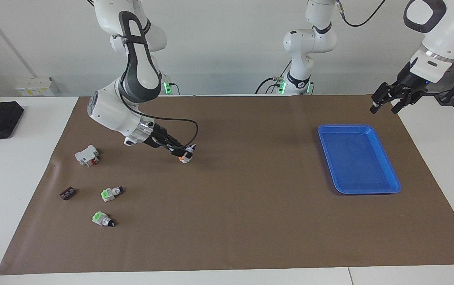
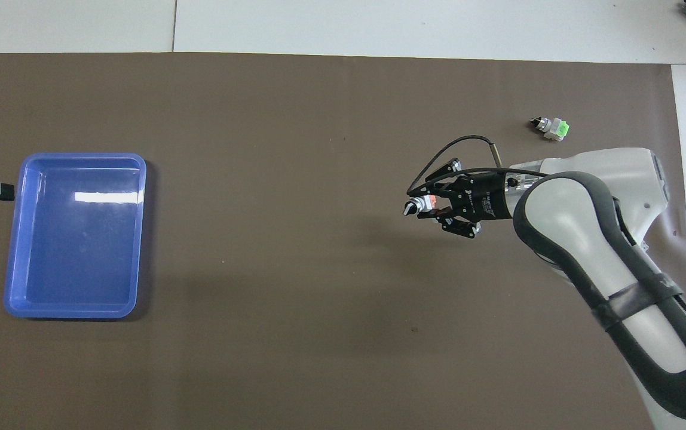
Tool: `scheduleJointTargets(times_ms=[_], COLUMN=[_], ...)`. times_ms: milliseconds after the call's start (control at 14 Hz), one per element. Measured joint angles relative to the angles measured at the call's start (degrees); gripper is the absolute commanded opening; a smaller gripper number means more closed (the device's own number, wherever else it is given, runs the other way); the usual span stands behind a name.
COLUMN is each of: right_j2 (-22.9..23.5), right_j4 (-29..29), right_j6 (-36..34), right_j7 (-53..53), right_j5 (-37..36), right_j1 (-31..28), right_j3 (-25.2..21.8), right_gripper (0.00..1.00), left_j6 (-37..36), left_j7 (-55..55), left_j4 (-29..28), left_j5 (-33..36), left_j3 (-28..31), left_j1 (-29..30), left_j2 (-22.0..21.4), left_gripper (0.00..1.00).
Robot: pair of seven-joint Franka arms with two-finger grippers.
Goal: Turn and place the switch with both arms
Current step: 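Lift the switch with the right gripper while the left gripper reaches over, then bring the left gripper to the switch held by the right gripper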
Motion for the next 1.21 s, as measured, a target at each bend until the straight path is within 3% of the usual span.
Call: scheduleJointTargets(times_ms=[71, 356, 570, 855, 1211], right_j2=[0.01, 0.60, 1.10, 2.01, 5.07], right_j4=[0.19, 2.73, 4.65, 6.69, 9.14], right_j6=[2.62, 10.74, 12.77, 18.89, 23.00], right_j7=[2.72, 11.37, 13.80, 14.52, 14.59], right_j5=[4.78, 19.81, 29.48, 31.24, 29.43], right_j1=[2.53, 11.36, 14.71, 20.53, 25.57], right_j3=[0.04, 0.15, 0.15, 0.16, 0.18], right_gripper=[0.00, 0.00, 0.00, 0.00, 0.00], left_j6=[-0.03, -0.28, 0.08, 6.16, 10.52], left_j7=[-0.01, -0.72, -5.68, -14.14, -15.07], left_j4=[-0.87, -3.16, -3.70, -3.75, -3.46], left_j5=[-1.96, -9.39, -15.10, -18.28, -18.60], left_j3=[0.00, -0.03, -0.82, -1.59, -1.83], left_j1=[0.60, 1.60, 0.93, -6.78, -14.43], left_j2=[-0.21, -0.49, -0.29, 1.05, 2.23], left_gripper=[0.71, 0.67, 0.64, 0.61, 0.48])
